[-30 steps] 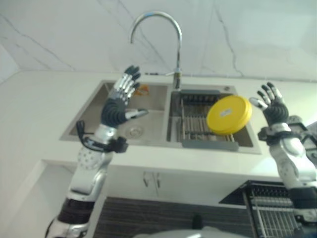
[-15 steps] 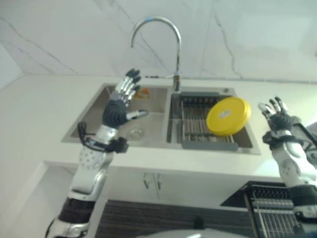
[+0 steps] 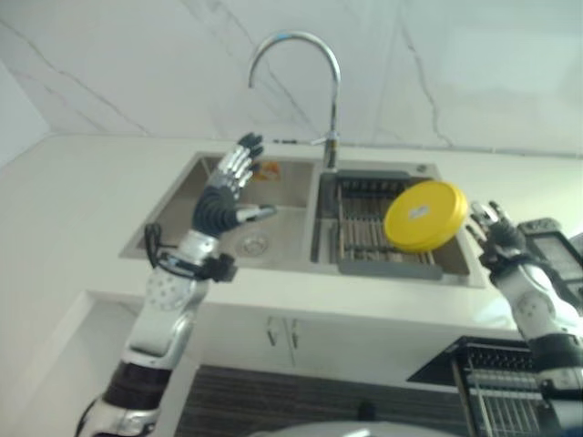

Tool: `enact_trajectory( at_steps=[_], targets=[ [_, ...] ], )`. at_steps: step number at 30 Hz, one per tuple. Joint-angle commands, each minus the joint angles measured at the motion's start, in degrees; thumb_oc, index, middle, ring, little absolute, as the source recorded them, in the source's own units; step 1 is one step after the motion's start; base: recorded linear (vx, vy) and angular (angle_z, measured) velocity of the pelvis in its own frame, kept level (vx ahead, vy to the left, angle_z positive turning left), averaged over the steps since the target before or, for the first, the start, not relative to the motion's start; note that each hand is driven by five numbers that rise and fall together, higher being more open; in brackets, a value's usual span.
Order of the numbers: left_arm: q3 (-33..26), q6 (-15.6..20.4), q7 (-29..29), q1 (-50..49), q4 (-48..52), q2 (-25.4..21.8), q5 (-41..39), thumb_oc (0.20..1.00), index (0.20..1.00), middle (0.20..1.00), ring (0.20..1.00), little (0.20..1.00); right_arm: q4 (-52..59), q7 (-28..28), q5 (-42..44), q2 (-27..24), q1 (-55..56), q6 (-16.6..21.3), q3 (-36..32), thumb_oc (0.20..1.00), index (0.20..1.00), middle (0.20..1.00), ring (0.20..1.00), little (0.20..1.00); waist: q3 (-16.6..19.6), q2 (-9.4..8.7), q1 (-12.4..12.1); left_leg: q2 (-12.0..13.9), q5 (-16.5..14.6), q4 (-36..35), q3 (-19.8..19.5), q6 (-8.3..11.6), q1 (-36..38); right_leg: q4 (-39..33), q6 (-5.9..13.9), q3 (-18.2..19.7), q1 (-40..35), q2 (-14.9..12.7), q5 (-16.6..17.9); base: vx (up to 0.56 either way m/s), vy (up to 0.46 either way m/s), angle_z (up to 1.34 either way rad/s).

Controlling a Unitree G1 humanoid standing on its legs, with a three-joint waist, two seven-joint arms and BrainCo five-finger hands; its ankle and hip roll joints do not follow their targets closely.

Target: Place the dishes in the dishwasher.

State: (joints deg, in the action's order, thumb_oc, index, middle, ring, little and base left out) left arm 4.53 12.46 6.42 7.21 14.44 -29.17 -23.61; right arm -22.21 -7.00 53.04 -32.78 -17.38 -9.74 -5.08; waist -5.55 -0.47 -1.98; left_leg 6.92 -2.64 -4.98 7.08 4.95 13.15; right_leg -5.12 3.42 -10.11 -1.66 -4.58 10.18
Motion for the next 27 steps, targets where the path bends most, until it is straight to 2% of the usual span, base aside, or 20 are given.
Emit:
enact_trajectory(
  at_steps=[1,27],
  targets=[
    [1.64,1.82,-1.02,4.18,-0.66,-2.6,-0.37,1.0,1.0,1.0,1.0,1.0,-2.29,1.9,2.51,-2.64,-7.66,1.28,-0.51,1.0,1.0,1.0,1.0,1.0,0.37,-1.3,-0.84,-1.23,1.21,-0.02,-1.8,-0.95,-4.18,0.12,2.71,-1.52,-8.44,-1.11,-9.57,0.0,0.0,0.0],
    [1.72,1.32,-1.27,3.66,-0.47,-3.43,-0.46,1.0,1.0,1.0,1.0,1.0,-4.31,6.64,0.55,-3.78,-9.73,-3.54,3.28,1.0,1.0,1.0,1.0,1.0,0.05,-1.54,-1.74,-1.4,1.46,-0.02,-2.06,-0.8,-3.92,0.12,2.73,-2.29,-9.09,-1.18,-9.76,0.0,0.0,0.0]
  ],
)
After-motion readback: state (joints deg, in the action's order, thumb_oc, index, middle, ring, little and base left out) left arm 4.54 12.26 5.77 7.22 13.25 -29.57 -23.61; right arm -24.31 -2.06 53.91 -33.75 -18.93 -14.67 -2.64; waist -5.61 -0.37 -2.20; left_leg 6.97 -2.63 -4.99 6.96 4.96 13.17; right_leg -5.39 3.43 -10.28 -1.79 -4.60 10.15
